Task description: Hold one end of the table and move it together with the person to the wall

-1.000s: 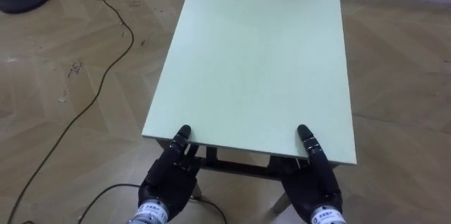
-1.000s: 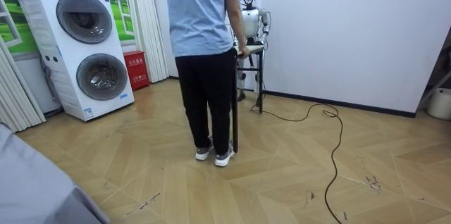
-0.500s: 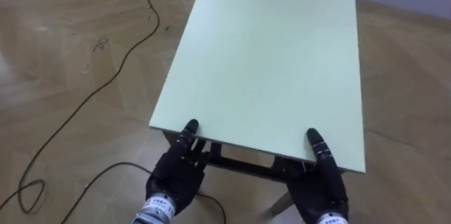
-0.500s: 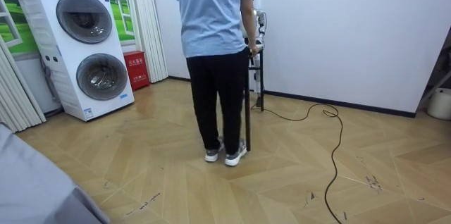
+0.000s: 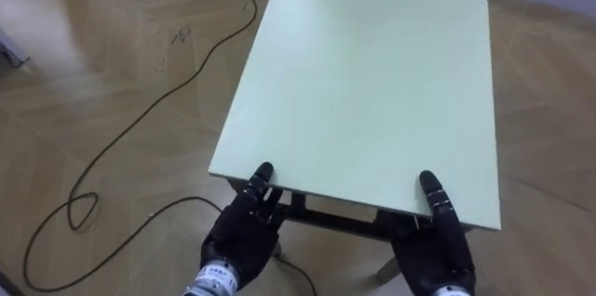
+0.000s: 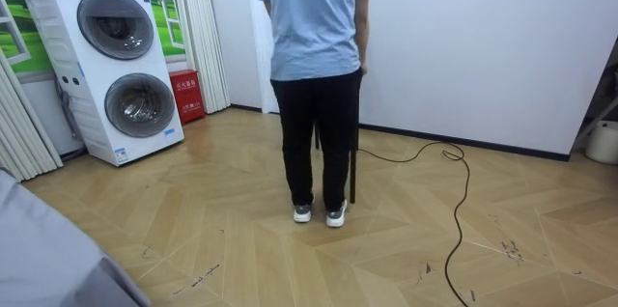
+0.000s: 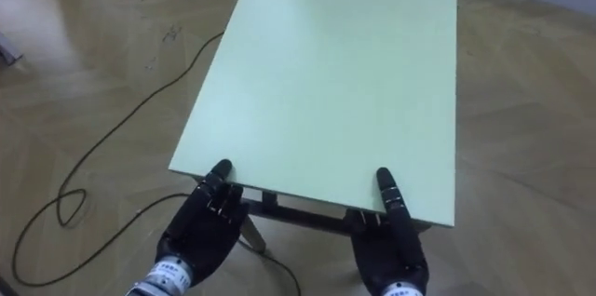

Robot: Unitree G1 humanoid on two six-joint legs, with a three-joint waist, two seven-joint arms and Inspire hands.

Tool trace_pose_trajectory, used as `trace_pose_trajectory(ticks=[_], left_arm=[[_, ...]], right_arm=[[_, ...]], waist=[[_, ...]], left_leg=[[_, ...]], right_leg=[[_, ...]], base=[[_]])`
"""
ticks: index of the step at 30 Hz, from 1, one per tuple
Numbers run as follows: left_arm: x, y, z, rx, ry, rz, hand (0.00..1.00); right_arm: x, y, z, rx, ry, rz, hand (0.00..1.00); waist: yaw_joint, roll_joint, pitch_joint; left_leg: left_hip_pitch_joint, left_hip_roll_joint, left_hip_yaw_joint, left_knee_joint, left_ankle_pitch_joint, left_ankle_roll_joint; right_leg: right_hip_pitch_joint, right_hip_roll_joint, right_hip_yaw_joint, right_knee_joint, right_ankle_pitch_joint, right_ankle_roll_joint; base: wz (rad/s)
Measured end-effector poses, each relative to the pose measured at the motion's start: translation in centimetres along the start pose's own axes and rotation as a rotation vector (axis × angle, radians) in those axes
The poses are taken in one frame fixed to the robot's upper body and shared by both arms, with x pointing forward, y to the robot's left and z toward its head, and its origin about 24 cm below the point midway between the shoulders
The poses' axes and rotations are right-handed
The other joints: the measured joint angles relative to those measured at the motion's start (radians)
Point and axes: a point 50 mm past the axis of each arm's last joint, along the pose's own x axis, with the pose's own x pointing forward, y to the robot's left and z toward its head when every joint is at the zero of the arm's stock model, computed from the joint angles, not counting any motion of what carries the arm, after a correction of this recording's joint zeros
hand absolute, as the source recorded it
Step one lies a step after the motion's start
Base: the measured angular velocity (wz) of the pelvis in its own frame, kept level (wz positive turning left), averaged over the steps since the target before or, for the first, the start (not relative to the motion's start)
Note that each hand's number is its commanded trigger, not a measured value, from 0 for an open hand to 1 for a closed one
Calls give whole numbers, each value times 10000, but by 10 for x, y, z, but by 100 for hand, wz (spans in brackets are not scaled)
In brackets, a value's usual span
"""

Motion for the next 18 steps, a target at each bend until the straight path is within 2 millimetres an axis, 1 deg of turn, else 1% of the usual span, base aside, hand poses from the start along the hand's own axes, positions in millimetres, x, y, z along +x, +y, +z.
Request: trace_pose_trajectory(ticks=[1, 2, 3, 4, 5, 6, 7, 8, 9, 10, 11, 13, 15, 17, 18], left_arm=[[-2, 3, -2, -61, 7, 181, 100], [-3, 4, -3, -79, 42, 226, 100], [-4, 6, -6, -65, 150, 258, 100], [-4, 5, -8, -22, 201, 241, 100], [-2, 3, -9, 68, 281, 192, 100], [-1, 1, -11, 107, 336, 102, 100], [0, -1, -10, 157, 261, 9, 100], [0, -2, -8, 208, 167, -12, 100], [0, -2, -6, 232, -4, -7, 100], [0, -1, -5, 225, -83, 9, 100], [0, -2, -4, 212, -87, -1, 100], [0, -1, -5, 189, -72, 12, 100], [-2, 2, -4, 217, -60, 118, 100], [-4, 3, -6, 307, 40, 140, 100], [-4, 2, -6, 280, 92, 112, 100]], right_arm=[[-2, -2, 0, -75, 13, -53, 100], [-4, -4, -1, -103, 2, -89, 100], [-9, -8, 0, -84, -64, -201, 100], [-10, -10, 0, -53, -129, -241, 100], [-13, -12, 1, 70, -235, -292, 100], [-15, -14, 1, 241, -324, -336, 100], [-15, -14, -1, 369, -327, -328, 100], [-15, -14, -2, 431, -311, -322, 100], [-15, -13, -6, 558, -317, -318, 100], [-16, -13, -8, 617, -363, -328, 100], [-16, -13, -8, 631, -372, -329, 100], [-16, -13, -9, 753, -371, -356, 100], [-18, -14, -11, 773, -302, -409, 100], [-20, -16, -11, 718, -259, -467, 100], [-20, -16, -10, 705, -286, -436, 100]], waist=[[-54, -27, -5], [-103, -35, -6], [-253, -38, -5], [-309, -37, -5], [-397, -43, -8], [-416, -65, -7], [-414, -127, -2], [-397, -167, -5], [-332, -193, -7], [-317, -216, -4], [-317, -230, 2], [-232, -375, -7], [-214, -442, 0], [-150, -436, 1], [-101, -431, 0]], left_leg=[[-4, -123, -183, -123, 136, 38], [12, -187, -281, -179, 191, 58], [54, -399, -695, -234, 292, 106], [80, -490, -884, -249, 336, 127], [130, -664, -1300, -287, 424, 151], [144, -816, -1647, -338, 528, 162], [132, -984, -1968, -458, 638, 136], [117, -1073, -2122, -524, 715, 127], [114, -1189, -2412, -654, 878, 124], [127, -1210, -2483, -736, 1019, 134], [127, -1215, -2536, -761, 1074, 118], [159, -1212, -2722, -893, 1245, 30], [116, -1194, -2842, -931, 1343, -15], [92, -1193, -3022, -1030, 1482, -66], [94, -1214, -3177, -1128, 1620, -91]], right_leg=[[-2, -36, -89, 5, 1, 2], [43, -50, -218, 7, -2, 16], [185, -55, -336, 56, -52, 95], [241, -74, -259, 136, -92, 145], [324, -63, 117, 250, -155, 227], [300, -19, 729, 349, -190, 252], [264, 46, 1292, 294, -237, 227], [230, 57, 1444, 284, -274, 179], [199, 76, 1476, 259, -289, 130], [233, 114, 1410, 201, -269, 104], [251, 136, 1366, 153, -248, 93], [302, 187, 1148, -33, -193, 51], [305, 257, 1040, -111, -138, 30], [336, 339, 906, -240, -82, 79], [317, 372, 811, -262, -36, 31]], base=[[28], [60], [69], [97], [90], [92], [59], [35], [21], [22], [27], [24], [15], [20], [24]])
